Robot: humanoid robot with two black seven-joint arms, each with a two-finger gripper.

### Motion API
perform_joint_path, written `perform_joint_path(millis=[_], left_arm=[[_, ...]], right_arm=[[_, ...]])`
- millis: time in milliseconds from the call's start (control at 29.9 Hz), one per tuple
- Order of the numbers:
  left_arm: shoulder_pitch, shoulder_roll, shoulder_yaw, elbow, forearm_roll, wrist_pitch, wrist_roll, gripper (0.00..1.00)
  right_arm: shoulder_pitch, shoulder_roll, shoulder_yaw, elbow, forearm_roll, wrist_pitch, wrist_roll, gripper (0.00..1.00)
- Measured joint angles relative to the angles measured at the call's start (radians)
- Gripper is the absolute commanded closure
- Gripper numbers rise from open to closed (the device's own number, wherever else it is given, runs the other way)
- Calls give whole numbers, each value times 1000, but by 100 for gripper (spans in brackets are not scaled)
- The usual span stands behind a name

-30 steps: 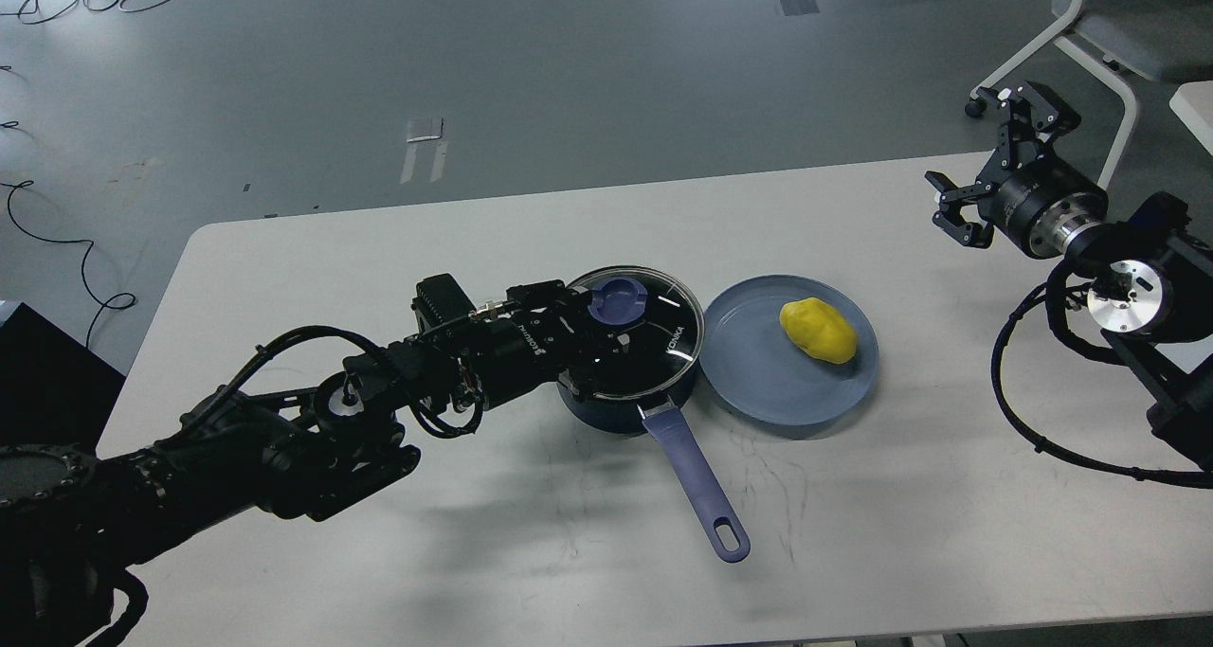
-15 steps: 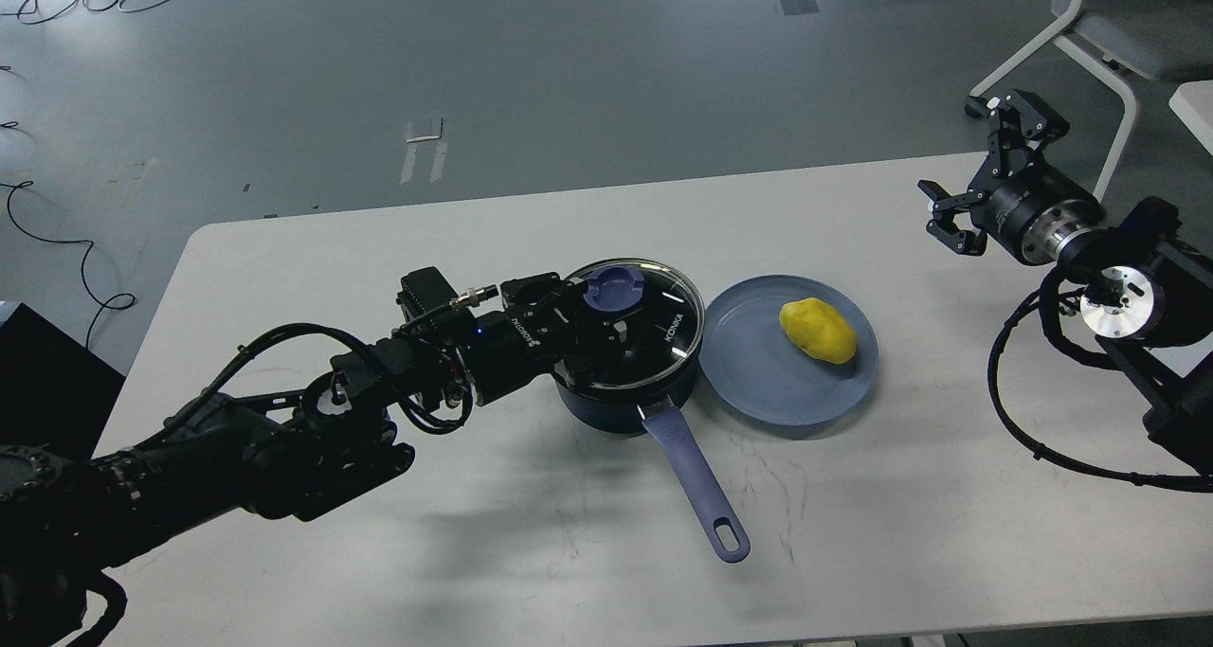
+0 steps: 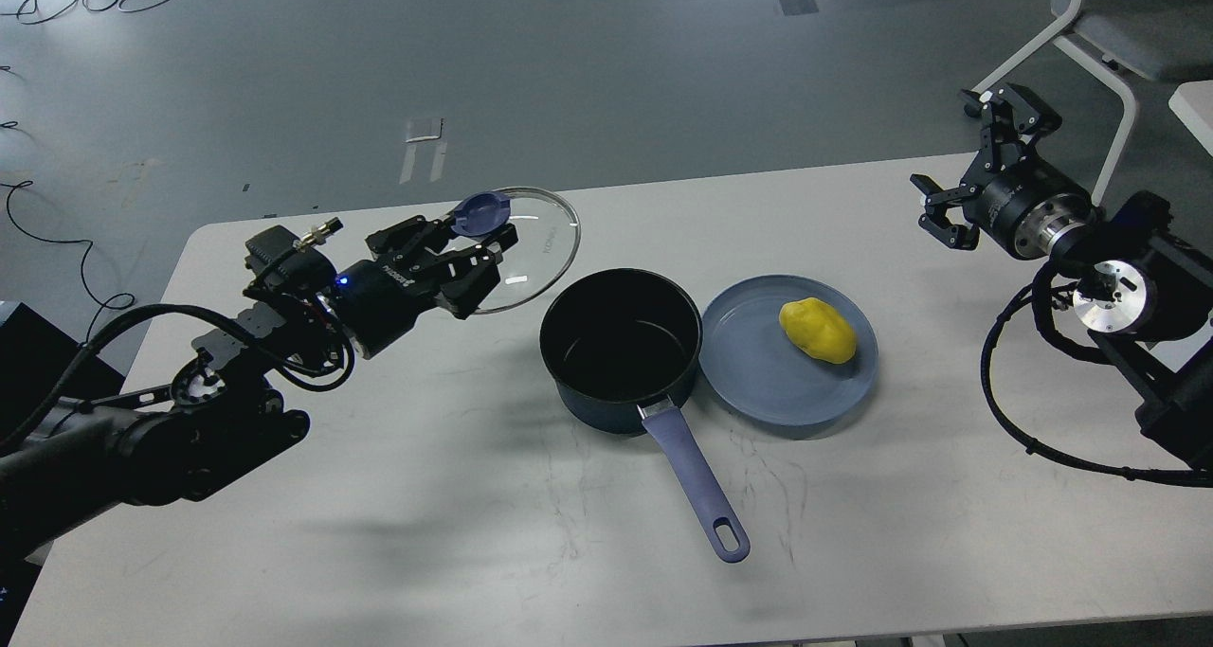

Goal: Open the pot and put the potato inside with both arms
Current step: 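Lift the glass lid off the saucepan and carry it toward the robot, then set the lid on the table, release it, and raise the left arm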

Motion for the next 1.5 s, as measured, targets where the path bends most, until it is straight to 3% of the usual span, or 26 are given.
perform_joint_path(millis=[334,635,936,1103,1170,1237,1437,1504], left_arm=[[112,83,1,28,-45,0,0,52],[181,17,2,138,-45,0,1,52],[203,-10,7,169,-48,0,0,50],[211,-37,12,199,-47,0,1,43],[220,-48,12,209,-46,0,0,31],[223,-52,12,215,-46,0,0,25],[241,-54,14,217,-45,0,0,25],[247,-54,14,220,-45,0,0,21]], right_arm=[[-1,16,-3,-11,-1,-1,0,0],[17,18,-42,-35,-1,-1,0,0],[18,18,-44,-48,-1,-1,1,0],[18,18,-45,-52,-2,0,1,0],[17,18,-45,-53,-2,0,1,0],[17,18,-45,-53,-2,0,1,0],[14,18,-45,-54,-2,0,1,0],[13,18,-45,-54,-2,0,2,0]])
